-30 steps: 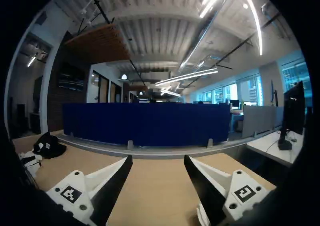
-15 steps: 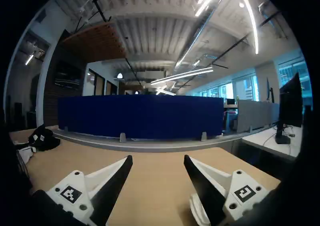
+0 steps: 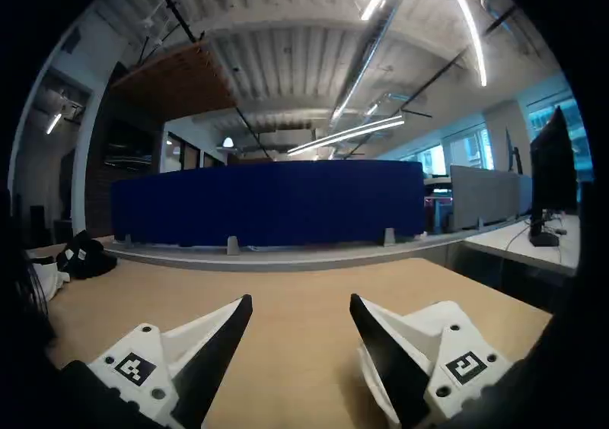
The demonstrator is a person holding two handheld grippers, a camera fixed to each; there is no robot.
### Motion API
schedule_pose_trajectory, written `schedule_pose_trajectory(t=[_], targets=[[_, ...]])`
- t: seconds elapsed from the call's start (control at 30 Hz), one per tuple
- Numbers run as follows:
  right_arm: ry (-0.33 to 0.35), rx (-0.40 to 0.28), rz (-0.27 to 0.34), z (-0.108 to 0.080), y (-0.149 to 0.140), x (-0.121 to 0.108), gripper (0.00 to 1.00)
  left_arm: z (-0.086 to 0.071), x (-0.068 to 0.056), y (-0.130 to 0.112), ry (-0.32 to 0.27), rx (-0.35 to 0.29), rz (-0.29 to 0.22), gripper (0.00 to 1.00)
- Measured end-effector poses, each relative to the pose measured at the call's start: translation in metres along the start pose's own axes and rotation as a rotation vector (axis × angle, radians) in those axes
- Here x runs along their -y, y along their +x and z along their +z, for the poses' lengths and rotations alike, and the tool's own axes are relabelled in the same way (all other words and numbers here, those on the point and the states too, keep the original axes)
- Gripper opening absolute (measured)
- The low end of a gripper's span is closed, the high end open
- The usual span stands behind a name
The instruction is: Fold towel
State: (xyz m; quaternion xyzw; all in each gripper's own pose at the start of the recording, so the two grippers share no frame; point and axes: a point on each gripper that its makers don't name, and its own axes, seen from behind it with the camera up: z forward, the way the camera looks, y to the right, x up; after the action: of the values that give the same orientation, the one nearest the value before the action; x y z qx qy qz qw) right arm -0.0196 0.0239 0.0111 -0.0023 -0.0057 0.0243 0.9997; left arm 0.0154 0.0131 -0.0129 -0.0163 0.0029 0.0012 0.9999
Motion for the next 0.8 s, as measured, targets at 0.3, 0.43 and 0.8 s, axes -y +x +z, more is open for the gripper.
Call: schedule_pose_trajectory(t=[0.3,0.43,0.8], targets=[[0.003,0.000,0.030,-0.001,-0.008,-0.002,1.00,0.000,0.000,0.000,0.000,0.000,0.000,0.88],[-0.002,0.001,0.028,0.000,-0.014,-0.004,0.99,0.000,0.000,0.000,0.000,0.000,0.000,0.87],[0.006,-0.004,0.010,-0.001,-0.019,0.001,0.99,0.000,0.001,0.000,0.000,0.000,0.000,0.87]])
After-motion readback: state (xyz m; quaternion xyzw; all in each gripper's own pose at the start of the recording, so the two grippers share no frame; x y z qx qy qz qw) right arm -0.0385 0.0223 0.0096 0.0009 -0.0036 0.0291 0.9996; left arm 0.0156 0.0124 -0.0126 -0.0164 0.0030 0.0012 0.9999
